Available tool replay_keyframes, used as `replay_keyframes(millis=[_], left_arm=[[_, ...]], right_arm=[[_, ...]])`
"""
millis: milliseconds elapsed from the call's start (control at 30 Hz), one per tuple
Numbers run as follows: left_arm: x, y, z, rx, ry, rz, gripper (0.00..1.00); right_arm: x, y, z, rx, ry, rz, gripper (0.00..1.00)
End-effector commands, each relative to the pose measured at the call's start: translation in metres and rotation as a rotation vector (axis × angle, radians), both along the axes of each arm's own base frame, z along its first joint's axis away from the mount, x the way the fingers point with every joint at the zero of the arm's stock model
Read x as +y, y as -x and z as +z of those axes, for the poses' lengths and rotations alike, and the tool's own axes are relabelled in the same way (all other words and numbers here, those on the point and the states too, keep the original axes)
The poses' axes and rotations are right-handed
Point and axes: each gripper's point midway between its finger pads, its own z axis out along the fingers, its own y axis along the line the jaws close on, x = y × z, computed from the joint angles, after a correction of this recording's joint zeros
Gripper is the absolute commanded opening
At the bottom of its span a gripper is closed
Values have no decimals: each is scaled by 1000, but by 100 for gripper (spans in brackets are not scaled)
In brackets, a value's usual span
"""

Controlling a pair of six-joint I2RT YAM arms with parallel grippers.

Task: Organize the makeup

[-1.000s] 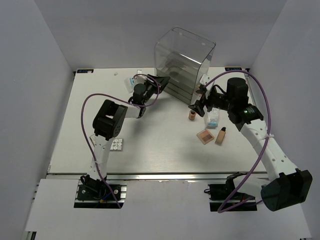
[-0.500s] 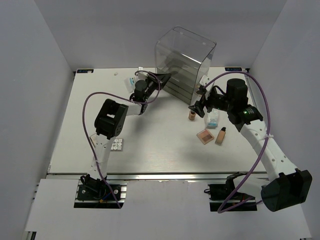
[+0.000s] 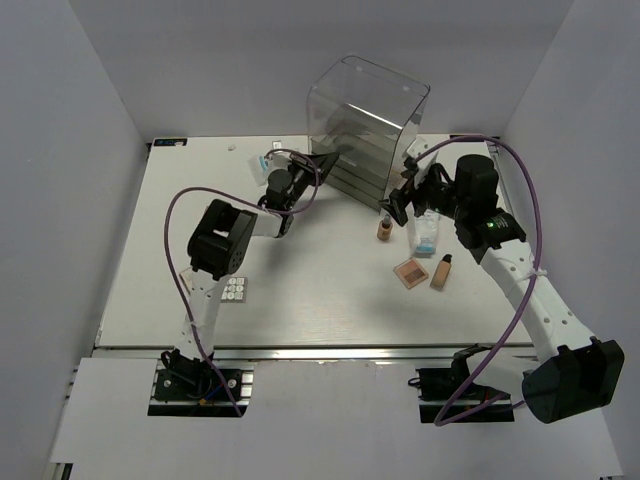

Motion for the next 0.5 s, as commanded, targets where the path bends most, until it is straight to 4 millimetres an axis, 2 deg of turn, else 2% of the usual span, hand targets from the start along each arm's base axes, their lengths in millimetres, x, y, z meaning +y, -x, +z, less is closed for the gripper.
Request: replay_keyframes(millis=[0,100,133,200,400,433,467], left_arm=[[20,30,113,-235,106,33,0],[28,41,125,-256,120,47,0],[31,47,138,-276,132,51,0],[35,51,140,-275,134,59,0],[46,61,164,-307,173,68,0],[46,62,168,-314,176,69,0],[47,64,173,-321,182,70,0]], right_arm=[[-13,-17,42,-25,-168,-174,89],[-11,-20,57,34,-276,-209,89],[-10,-22,59,59,-299,-225,89],[-14,-31,54,150,-360,-301,89],[-29,-56,54,314,-494,-424,89],[-32,-60,61,349,-544,-439,88],[-31,-65,54,391,-557,-444,88]])
